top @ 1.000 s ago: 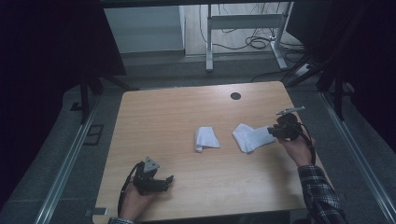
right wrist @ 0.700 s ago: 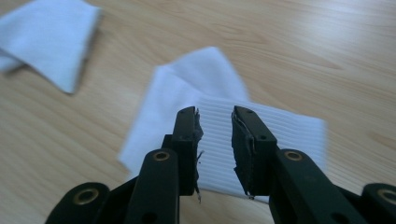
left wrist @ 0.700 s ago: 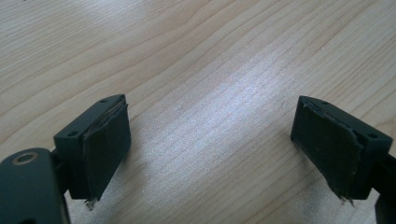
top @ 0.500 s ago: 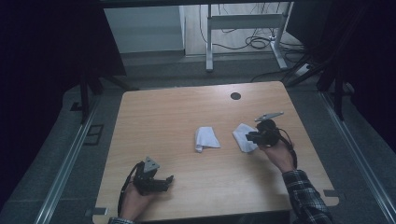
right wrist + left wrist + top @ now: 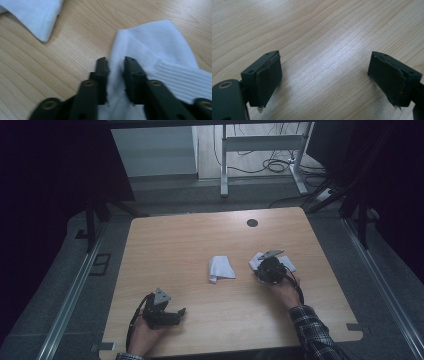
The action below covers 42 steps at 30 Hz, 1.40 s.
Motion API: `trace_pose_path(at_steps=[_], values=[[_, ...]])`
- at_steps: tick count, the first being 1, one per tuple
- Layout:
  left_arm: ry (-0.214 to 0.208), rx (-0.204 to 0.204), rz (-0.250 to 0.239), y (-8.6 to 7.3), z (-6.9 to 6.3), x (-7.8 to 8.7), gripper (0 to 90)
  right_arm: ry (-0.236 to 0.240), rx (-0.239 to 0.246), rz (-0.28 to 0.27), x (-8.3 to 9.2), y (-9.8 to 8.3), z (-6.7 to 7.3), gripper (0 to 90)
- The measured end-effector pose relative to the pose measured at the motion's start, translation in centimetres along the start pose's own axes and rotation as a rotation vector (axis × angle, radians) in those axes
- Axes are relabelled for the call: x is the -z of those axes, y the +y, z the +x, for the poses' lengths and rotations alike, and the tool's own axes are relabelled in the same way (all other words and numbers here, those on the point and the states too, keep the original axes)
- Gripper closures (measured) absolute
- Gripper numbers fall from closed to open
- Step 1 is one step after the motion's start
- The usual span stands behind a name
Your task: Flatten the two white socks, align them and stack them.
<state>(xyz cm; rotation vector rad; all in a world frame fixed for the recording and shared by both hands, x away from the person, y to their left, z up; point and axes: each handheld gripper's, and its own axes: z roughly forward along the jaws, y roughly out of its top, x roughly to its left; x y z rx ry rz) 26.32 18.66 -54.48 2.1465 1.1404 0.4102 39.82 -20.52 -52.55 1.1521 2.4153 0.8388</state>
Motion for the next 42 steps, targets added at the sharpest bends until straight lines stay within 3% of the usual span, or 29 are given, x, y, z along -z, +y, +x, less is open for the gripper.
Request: trace_pose_path(at_steps=[5,7,9,12,13,15,19,23,28,33,38,42], values=[[0.0,0.001,0.0,0.0,0.0,0.0,11.9,0.045,-0.012,0.025,0.5,0.1,-0.1,83.7],[0.001,0.001,0.0,0.0,0.0,0.0,11.9,0.095,-0.035,-0.008,1.6,0.4,0.0,83.7],[0.0,0.001,0.0,0.0,0.0,0.0,12.0,0.103,-0.041,-0.017,2.1,0.5,0.0,83.6],[0.0,0.001,0.0,0.0,0.0,0.0,11.9,0.129,-0.042,-0.066,4.2,1.2,0.1,83.4],[0.0,0.001,0.0,0.0,0.0,0.0,11.9,0.141,-0.043,-0.09,5.8,1.6,-0.1,83.3],[0.0,0.001,0.0,0.0,0.0,0.0,11.9,0.145,-0.049,-0.104,6.5,1.7,-0.2,83.3],[0.0,0.001,0.0,0.0,0.0,0.0,12.0,0.149,-0.094,-0.139,9.0,1.5,-2.0,82.8],[0.001,0.002,0.0,0.0,0.0,0.0,11.9,0.117,-0.129,-0.114,8.6,0.6,-3.4,82.2],[0.001,0.002,0.0,0.0,0.0,0.0,11.8,0.069,-0.186,-0.051,6.3,-1.8,-5.3,79.1],[0.004,0.0,0.0,0.1,0.0,-0.1,11.8,0.039,-0.212,0.001,4.4,-3.8,-6.2,72.2],[0.009,0.009,0.014,0.5,-0.3,-0.2,12.5,0.037,-0.206,-0.027,5.1,-3.9,-6.6,65.2],[0.0,0.012,0.032,1.4,-0.9,-0.5,22.5,0.02,-0.193,-0.057,6.2,-3.5,-7.0,64.9]])
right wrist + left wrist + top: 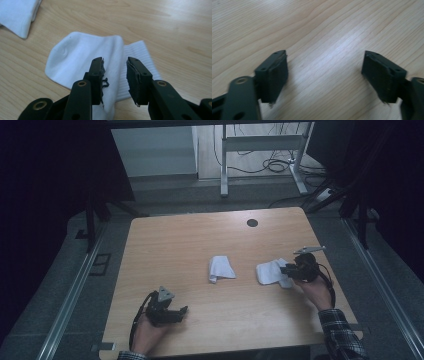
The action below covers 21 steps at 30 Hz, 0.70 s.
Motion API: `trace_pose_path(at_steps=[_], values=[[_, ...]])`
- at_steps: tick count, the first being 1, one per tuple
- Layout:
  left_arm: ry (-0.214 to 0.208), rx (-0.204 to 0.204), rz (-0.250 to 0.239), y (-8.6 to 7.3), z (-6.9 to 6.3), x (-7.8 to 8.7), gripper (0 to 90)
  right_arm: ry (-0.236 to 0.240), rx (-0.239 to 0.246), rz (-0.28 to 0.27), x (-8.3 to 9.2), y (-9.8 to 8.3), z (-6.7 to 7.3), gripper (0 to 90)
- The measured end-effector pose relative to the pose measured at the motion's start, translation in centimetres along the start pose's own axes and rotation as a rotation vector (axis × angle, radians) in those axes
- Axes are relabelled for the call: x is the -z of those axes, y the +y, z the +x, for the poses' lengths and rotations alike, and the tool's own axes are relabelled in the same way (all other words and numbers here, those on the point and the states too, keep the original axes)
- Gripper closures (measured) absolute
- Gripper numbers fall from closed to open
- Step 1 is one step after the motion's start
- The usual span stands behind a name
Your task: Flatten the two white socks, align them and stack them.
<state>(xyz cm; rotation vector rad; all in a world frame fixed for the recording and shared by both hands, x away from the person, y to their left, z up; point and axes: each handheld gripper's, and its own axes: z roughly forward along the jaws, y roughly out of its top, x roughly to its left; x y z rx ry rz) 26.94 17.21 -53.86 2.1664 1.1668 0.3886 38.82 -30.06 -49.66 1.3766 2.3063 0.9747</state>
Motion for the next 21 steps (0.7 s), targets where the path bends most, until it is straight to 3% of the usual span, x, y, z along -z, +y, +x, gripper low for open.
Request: trace_pose_path(at_steps=[6,11,14,17,21], values=[[-0.02,-0.033,-0.02,1.5,-1.3,-0.3,31.9,-0.047,-0.014,-0.016,0.7,0.2,-1.5,68.2],[-0.056,-0.046,-0.042,2.9,-2.4,-0.7,35.6,-0.082,-0.035,0.011,-0.5,-0.4,-3.0,68.2],[-0.079,-0.059,-0.055,4.1,-3.3,-1.3,35.6,-0.084,-0.037,0.013,-1.0,-0.7,-3.2,66.8],[-0.105,-0.102,-0.071,6.0,-4.7,-2.4,33.7,-0.12,0.001,0.032,-1.8,-1.3,-3.1,65.4],[-0.114,-0.126,-0.074,7.6,-5.7,-3.5,34.8,-0.12,0.016,0.031,-2.0,-1.5,-3.1,66.4]])
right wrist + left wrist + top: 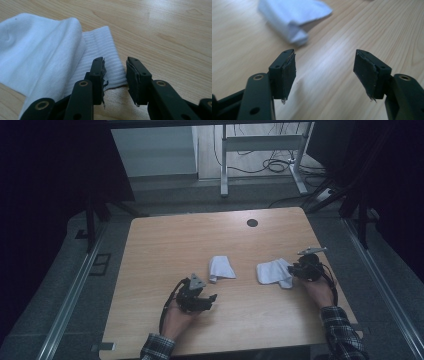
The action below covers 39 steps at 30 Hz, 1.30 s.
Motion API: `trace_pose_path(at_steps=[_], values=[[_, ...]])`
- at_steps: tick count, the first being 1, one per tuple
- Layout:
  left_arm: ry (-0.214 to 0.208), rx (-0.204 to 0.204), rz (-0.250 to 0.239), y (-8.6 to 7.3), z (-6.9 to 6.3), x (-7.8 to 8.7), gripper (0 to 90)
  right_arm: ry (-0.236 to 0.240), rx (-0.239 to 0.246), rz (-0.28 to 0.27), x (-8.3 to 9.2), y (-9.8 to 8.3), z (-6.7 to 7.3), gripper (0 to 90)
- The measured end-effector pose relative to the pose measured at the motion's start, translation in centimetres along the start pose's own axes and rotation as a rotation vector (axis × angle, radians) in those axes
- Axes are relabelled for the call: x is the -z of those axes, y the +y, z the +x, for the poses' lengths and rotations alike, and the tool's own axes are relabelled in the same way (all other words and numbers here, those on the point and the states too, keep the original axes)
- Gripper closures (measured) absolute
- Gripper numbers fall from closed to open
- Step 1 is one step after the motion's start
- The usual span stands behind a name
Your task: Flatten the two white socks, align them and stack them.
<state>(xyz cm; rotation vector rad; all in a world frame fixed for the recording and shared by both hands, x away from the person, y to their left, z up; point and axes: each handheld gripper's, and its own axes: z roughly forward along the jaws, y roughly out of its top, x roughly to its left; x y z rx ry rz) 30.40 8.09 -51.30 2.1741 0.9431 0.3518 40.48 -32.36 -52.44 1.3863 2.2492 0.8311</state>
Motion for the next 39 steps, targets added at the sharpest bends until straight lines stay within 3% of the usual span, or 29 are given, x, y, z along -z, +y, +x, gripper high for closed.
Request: trace_pose_path(at_steps=[3,6,12,16,22,31,34,39], values=[[0.003,-0.032,0.005,1.7,-0.6,-1.6,38.3,0.014,-0.007,-0.007,0.0,-0.2,-0.1,71.1],[-0.014,-0.028,0.006,3.2,-0.9,-3.3,42.8,0.038,-0.031,-0.02,0.0,-0.5,-0.2,73.9],[-0.035,-0.038,0.017,6.0,-1.9,-6.7,50.8,0.053,-0.039,-0.03,0.2,-0.9,-0.4,73.1],[-0.071,-0.025,0.015,7.6,-3.0,-8.8,55.7,0.058,-0.039,-0.033,0.3,-1.0,-0.5,70.8],[-0.069,-0.034,-0.002,9.5,-4.3,-11.0,56.8,0.062,-0.042,-0.03,0.4,-1.0,-0.6,67.7],[-0.063,-0.03,0.011,10.4,-5.4,-13.2,57.3,0.048,-0.06,-0.063,0.9,-0.9,-1.2,64.4],[-0.053,-0.045,0.038,10.2,-5.6,-13.7,65.0,0.062,-0.054,-0.041,0.5,-1.1,-1.3,68.1],[-0.109,-0.017,0.022,9.7,-5.5,-13.6,77.4,0.08,-0.063,-0.029,0.5,-1.1,-0.9,77.4]])
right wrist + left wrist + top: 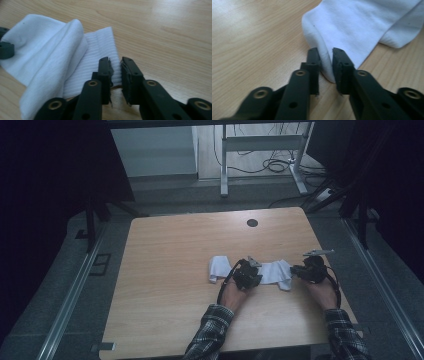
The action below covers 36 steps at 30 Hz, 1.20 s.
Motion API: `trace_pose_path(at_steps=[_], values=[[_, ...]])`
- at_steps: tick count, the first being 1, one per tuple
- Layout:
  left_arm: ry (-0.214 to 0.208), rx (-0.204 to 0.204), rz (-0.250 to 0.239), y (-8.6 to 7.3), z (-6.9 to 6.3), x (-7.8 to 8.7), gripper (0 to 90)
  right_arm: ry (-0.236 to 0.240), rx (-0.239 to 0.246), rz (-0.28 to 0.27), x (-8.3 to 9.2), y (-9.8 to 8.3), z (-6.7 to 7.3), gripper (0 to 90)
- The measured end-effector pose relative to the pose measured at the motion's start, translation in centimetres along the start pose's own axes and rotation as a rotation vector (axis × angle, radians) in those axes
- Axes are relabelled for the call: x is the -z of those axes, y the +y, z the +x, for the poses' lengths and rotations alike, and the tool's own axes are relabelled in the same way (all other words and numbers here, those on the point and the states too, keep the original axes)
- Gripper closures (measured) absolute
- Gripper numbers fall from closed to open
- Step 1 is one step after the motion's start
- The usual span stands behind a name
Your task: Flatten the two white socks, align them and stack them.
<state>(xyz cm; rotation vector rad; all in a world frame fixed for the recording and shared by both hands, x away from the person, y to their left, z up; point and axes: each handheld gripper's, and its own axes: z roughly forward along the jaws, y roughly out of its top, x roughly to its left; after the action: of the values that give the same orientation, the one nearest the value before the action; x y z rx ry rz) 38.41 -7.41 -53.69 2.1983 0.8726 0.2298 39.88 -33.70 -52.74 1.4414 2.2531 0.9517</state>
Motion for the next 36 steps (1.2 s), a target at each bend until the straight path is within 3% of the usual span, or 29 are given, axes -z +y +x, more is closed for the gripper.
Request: trace_pose_path(at_steps=[3,9,18,29,36], values=[[-0.008,0.007,-0.001,-0.3,0.0,0.3,84.8,0.015,-0.015,0.008,0.1,0.0,0.1,80.5],[-0.016,0.007,0.005,-0.7,0.4,1.7,86.1,0.004,0.0,0.009,0.5,0.1,0.7,82.3],[-0.009,0.001,-0.001,-2.1,1.5,6.6,86.0,0.033,0.023,-0.019,1.9,0.1,1.7,82.5],[0.022,0.033,0.004,-6.0,3.1,12.8,86.0,0.091,0.053,-0.038,3.3,-0.2,3.6,82.5],[0.057,0.059,0.005,-9.1,4.1,15.6,85.8,0.15,0.1,-0.03,3.3,-0.4,6.1,82.3]])
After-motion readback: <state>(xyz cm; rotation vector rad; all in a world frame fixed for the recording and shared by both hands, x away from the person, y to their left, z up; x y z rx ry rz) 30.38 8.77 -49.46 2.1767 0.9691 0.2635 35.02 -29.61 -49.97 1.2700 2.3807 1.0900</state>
